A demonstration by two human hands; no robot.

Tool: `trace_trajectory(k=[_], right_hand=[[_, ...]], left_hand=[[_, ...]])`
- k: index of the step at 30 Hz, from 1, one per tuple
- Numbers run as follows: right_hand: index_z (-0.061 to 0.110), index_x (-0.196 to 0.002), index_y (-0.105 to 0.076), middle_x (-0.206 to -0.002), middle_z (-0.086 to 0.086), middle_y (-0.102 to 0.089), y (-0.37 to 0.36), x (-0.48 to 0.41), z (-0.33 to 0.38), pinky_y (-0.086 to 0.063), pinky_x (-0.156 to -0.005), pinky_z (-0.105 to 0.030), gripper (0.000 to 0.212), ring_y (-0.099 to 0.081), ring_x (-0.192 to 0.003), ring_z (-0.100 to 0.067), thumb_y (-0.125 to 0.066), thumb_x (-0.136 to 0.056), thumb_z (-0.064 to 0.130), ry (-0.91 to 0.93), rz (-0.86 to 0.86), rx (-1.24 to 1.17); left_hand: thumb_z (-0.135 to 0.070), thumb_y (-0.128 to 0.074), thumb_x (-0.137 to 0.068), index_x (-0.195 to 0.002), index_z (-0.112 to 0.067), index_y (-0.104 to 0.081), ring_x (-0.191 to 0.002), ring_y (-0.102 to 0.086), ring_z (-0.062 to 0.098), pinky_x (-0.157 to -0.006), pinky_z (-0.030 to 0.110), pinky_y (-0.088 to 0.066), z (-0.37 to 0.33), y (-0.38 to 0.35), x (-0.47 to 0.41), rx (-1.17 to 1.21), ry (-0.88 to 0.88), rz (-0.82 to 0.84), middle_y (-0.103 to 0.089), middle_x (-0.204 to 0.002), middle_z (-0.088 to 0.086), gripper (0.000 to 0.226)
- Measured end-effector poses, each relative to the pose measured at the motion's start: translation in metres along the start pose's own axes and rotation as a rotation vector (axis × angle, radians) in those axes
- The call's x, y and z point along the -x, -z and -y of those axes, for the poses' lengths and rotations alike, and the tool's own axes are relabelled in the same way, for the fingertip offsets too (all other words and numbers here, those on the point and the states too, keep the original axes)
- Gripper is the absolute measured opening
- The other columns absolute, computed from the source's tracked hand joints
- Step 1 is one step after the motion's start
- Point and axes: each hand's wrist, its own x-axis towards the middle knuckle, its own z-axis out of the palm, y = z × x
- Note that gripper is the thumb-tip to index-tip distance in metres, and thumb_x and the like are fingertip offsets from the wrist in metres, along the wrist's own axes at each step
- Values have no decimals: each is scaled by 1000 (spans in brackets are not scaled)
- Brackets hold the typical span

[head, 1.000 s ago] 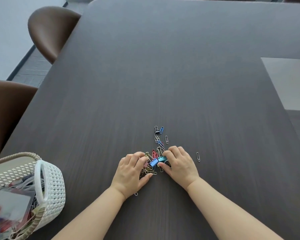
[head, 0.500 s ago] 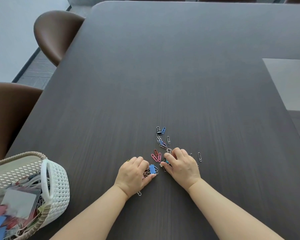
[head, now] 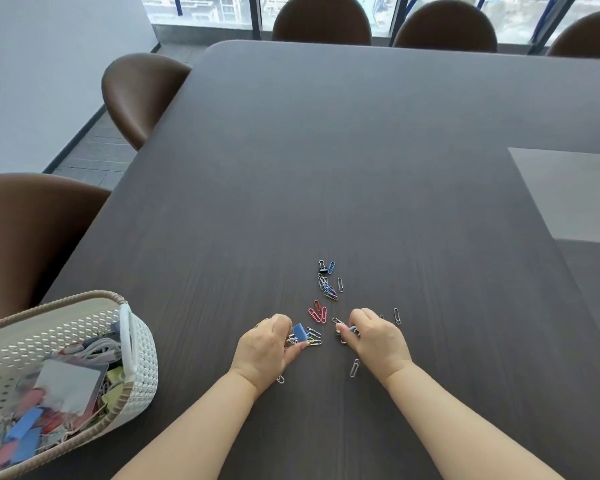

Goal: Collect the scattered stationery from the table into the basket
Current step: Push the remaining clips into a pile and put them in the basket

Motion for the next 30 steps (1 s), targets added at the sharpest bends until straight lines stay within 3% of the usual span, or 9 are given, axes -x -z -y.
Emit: trace_trajectory(k=[3, 7, 11, 15, 18, 20, 23, 27, 30], right_hand=[[10, -60, -48, -55, 1, -51, 13, -5, 17, -28, -39, -21, 42, -47, -38, -25, -44, -81, 47, -69, -18, -136], [10, -62, -51, -58, 2, -54, 34, -24, 58, -31, -42, -19, 41, -41, -41, -17, -50, -82, 45, -37, -106, -253], [8, -65, -53, -61, 2, -53, 50, -42, 116, -38, -45, -25, 44, -45, -45, -22, -49, -84, 47, 30, -128, -352], [8, -67, -53, -64, 6, -49, 54, -48, 178, -34, -51, -25, 45, -41, -49, -17, -49, -84, 48, 96, -112, -436], [9, -66, -52, -64, 7, -48, 51, -48, 220, -36, -56, -28, 46, -39, -49, -16, -44, -84, 50, 144, -106, -480], [11, -67, -52, -65, 10, -45, 50, -49, 244, -37, -55, -28, 44, -39, -49, -15, -44, -84, 50, 184, -101, -503], [11, -67, -53, -64, 8, -49, 48, -51, 274, -35, -47, -23, 42, -40, -48, -14, -46, -84, 48, 255, -116, -492], [9, -67, -54, -63, 1, -56, 43, -53, 300, -39, -43, -22, 40, -45, -45, -21, -48, -84, 45, 326, -131, -469], [11, -68, -55, -63, 3, -57, 42, -53, 310, -37, -43, -17, 40, -47, -43, -19, -48, -85, 45, 374, -141, -424]], left_hand=[[-55, -43, -76, -76, -24, -33, -42, -46, 4, -37, 14, -34, 1, 34, 5, 43, 25, -90, -49, -55, -11, 33], [-53, -50, -76, -75, -24, -34, -50, -43, 7, -45, 17, -37, 17, 94, 17, 94, 78, -268, -46, -55, -10, 34], [-65, -35, -85, -77, -21, -35, -45, -36, 7, -42, 13, -28, 59, 157, 40, 12, 157, -371, -39, -58, -11, 45], [-54, -54, -83, -82, -21, -40, -48, -42, 15, -44, 20, -32, 115, 193, 76, -40, 356, -290, -45, -60, -7, 36], [-49, -62, -80, -84, -17, -50, -62, -50, 17, -49, 27, -39, 148, 201, 101, -27, 500, -48, -50, -71, -5, 34], [-52, -58, -81, -88, -22, -55, -72, -53, 12, -61, 26, -46, 165, 203, 114, -13, 485, 85, -53, -81, -9, 31], [-52, -54, -85, -91, -27, -65, -82, -56, 9, -71, 27, -47, 184, 204, 126, 10, 426, 120, -59, -89, -12, 28], [-52, -40, -83, -68, -25, -70, -60, -60, 12, -49, 24, -49, 203, 202, 134, -124, 230, -96, -61, -67, -10, 43], [-46, -39, -83, -67, -27, -67, -52, -60, 6, -40, 16, -44, 205, 211, 142, -160, 195, -154, -64, -63, -14, 37]])
